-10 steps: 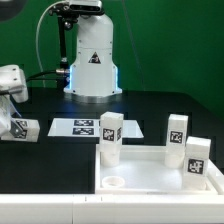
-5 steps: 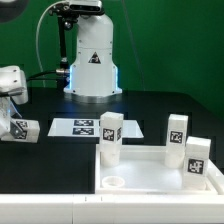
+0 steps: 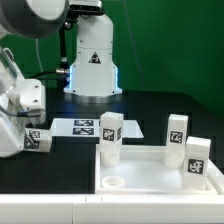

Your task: Assemble square table

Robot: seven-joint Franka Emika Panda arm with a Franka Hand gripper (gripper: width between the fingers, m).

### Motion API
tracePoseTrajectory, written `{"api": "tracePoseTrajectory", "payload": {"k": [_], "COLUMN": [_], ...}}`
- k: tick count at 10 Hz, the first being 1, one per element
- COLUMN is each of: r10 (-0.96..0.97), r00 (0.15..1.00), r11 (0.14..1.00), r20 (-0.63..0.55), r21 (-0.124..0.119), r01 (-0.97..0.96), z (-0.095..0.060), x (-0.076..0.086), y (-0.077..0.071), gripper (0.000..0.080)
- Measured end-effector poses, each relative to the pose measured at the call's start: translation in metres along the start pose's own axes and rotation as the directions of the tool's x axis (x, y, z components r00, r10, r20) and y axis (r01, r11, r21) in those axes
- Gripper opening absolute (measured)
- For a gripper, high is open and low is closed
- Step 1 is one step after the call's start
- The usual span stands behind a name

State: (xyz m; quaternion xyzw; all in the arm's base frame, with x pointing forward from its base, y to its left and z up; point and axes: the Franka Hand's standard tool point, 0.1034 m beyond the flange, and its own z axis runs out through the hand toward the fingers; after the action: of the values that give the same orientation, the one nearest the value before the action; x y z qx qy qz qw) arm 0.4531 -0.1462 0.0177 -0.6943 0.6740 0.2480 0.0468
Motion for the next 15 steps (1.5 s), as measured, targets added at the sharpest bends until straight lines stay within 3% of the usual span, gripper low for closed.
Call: {"api": "tracePoseTrajectory", "payload": {"k": [4, 6, 7, 8, 9, 10, 11, 12, 13, 15], "r10": [-0.002, -0.002, 0.001, 0.036, 0.059, 0.056, 0.060, 0.070, 0.046, 0.036], "r00": [1.000, 1.000, 1.000, 0.999, 0.997, 0.996, 0.989, 0.970, 0.962, 0.942], "r11": [1.000, 1.000, 1.000, 0.998, 0.994, 0.994, 0.998, 0.997, 0.999, 0.999], "r20": [-0.001, -0.001, 0.000, -0.009, -0.053, -0.074, -0.138, -0.232, -0.270, -0.335], "r21": [0.001, 0.001, -0.003, -0.056, -0.088, -0.085, -0.027, 0.054, 0.028, 0.044], "r01": [0.002, 0.002, -0.001, -0.037, -0.064, -0.062, -0.065, -0.058, -0.040, -0.023], "z": [0.000, 0.000, 0.000, -0.002, -0.001, 0.002, 0.001, 0.000, 0.007, 0.011], "x": [0.001, 0.001, 0.002, 0.003, 0.002, -0.001, 0.001, -0.002, -0.010, -0.016], "y": [0.000, 0.000, 0.002, 0.010, 0.012, 0.008, -0.002, -0.008, -0.004, -0.013], "gripper": [0.0284, 0.0547, 0.0618, 0.0618, 0.0643, 0.0648, 0.0648, 0.0649, 0.0649, 0.0649]}}
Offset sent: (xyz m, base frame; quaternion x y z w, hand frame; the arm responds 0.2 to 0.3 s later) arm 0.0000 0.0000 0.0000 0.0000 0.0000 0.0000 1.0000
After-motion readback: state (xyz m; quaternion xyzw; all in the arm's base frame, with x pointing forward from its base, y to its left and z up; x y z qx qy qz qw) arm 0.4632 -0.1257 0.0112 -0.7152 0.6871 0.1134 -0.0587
